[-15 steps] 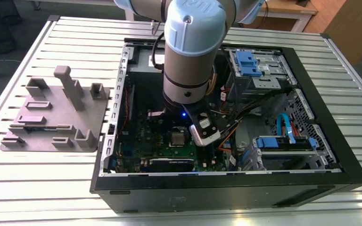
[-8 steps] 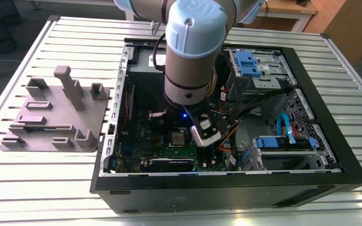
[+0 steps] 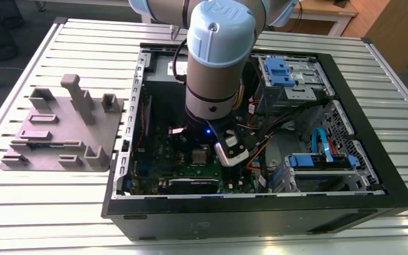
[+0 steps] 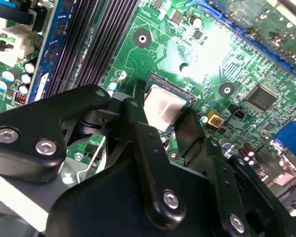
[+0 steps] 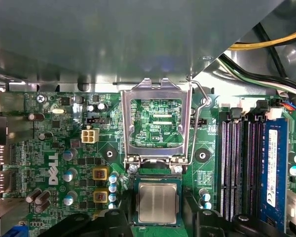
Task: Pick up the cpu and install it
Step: 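Place the cpu into insertion slot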
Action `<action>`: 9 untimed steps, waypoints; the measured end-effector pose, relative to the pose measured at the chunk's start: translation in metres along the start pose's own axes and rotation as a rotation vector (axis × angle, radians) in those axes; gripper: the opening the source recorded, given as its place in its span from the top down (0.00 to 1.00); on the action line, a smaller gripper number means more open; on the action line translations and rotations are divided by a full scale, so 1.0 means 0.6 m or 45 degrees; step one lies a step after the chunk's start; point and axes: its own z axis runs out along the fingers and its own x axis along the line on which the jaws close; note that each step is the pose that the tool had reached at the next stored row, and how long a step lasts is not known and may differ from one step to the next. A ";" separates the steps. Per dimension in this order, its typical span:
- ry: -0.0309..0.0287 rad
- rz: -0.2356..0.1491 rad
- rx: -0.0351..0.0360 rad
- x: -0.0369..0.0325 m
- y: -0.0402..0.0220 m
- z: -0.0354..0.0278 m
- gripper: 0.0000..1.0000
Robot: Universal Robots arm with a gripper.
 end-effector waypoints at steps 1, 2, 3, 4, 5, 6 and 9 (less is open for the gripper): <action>0.0001 0.000 -0.0003 0.000 0.000 0.000 0.51; 0.0001 0.000 -0.0007 0.000 0.000 -0.001 0.51; -0.0002 0.000 -0.0016 0.000 0.000 -0.002 0.51; -0.0004 0.000 -0.0022 -0.001 0.000 -0.003 0.51; -0.0003 0.000 -0.0021 0.000 0.000 -0.004 0.51; -0.0001 0.000 -0.0017 0.000 0.000 -0.005 0.51; 0.0006 0.000 -0.0005 0.000 -0.001 -0.012 0.51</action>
